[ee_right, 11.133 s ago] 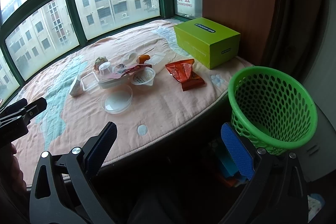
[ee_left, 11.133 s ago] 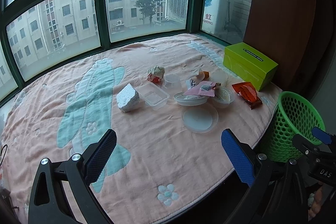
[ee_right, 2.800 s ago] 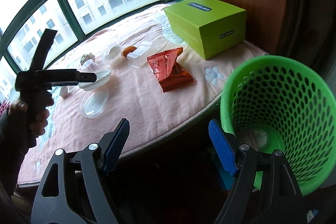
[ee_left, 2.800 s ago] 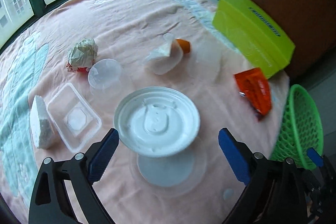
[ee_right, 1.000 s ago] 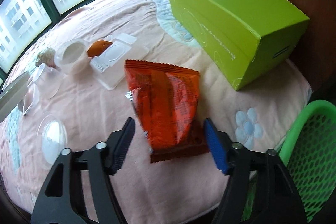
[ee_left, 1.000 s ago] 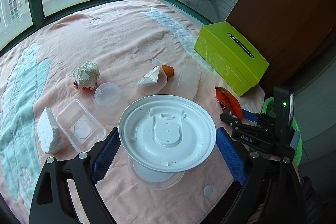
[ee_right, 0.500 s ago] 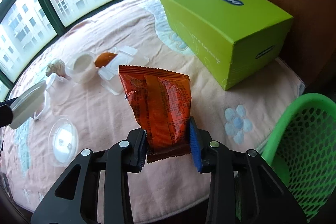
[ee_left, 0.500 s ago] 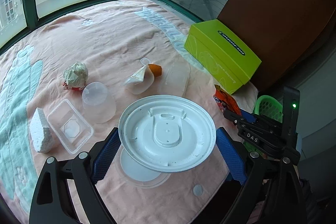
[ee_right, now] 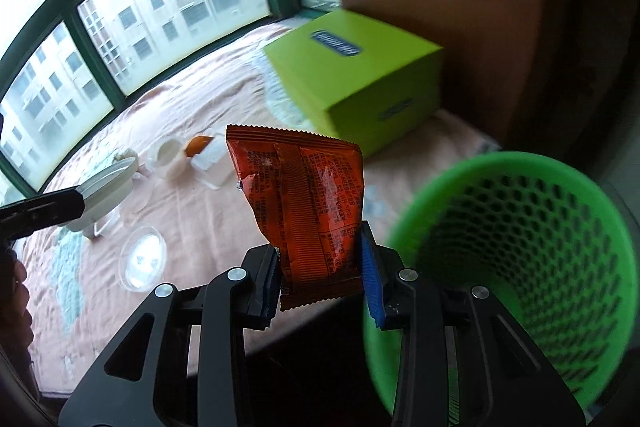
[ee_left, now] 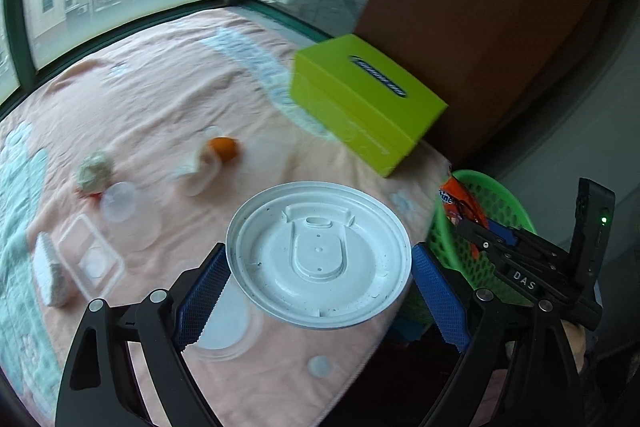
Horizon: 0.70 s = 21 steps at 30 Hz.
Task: Collect trash
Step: 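Drop the orange packet into the basket with the right tool while the left tool drops the lid in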
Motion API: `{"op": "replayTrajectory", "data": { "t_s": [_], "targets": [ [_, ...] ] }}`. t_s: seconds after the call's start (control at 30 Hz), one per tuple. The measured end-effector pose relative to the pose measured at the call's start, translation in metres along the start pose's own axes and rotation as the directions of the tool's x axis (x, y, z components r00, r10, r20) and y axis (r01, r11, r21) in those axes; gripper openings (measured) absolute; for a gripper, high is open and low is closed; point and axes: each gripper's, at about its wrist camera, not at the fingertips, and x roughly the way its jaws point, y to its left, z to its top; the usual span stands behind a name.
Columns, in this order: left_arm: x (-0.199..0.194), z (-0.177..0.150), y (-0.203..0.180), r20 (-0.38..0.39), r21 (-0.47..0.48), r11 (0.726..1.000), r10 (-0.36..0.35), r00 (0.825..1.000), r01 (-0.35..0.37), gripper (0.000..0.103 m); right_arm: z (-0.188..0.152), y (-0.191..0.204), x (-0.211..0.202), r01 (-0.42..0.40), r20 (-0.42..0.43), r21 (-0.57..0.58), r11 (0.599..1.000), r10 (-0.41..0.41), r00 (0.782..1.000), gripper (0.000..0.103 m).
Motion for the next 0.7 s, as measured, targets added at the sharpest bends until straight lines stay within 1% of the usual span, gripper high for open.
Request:
{"op": "replayTrajectory", "data": {
  "t_s": [0.13,0.43,0.5,0.53,0.63,0.67,0.7],
  "targets": [
    [0.008,0.004,-0.03,-0.013,0.048,0.998,-0.029,0.999,0.03,0.087,-0.013,-0.027,-0.014,0.063,-0.004,0.022,0.998,-0.063,0.998,0.036],
    [0.028,0.012,-0.101,-0.046,0.158,0.983,-0.086,0.995,0.092,0.087,-0.037,-0.086,-0.039,0.157,-0.022,0.095,0.983,-0.156,0.988,0.039],
    [0.031,0.014,-0.113,-0.051,0.173,0.98,-0.092,0.994,0.1,0.087,-0.041,-0.094,-0.044,0.176,-0.022,0.105,0.979,-0.175,0.984,0.043],
    [0.034,0.015,-0.12,-0.056,0.183,0.978,-0.096,0.994,0.104,0.087,-0.043,-0.097,-0.045,0.181,-0.023,0.112,0.977,-0.179,0.983,0.047],
    [0.04,0.016,-0.138,-0.068,0.204,0.972,-0.105,0.992,0.117,0.087,-0.051,-0.11,-0.052,0.196,-0.021,0.132,0.972,-0.195,0.981,0.051],
    [0.042,0.016,-0.144,-0.074,0.211,0.97,-0.111,0.991,0.125,0.087,-0.052,-0.111,-0.054,0.198,-0.021,0.137,0.971,-0.197,0.98,0.055],
    [0.043,0.016,-0.149,-0.078,0.216,0.968,-0.113,0.99,0.128,0.087,-0.055,-0.114,-0.058,0.2,-0.018,0.145,0.969,-0.2,0.98,0.056]
  ]
}}
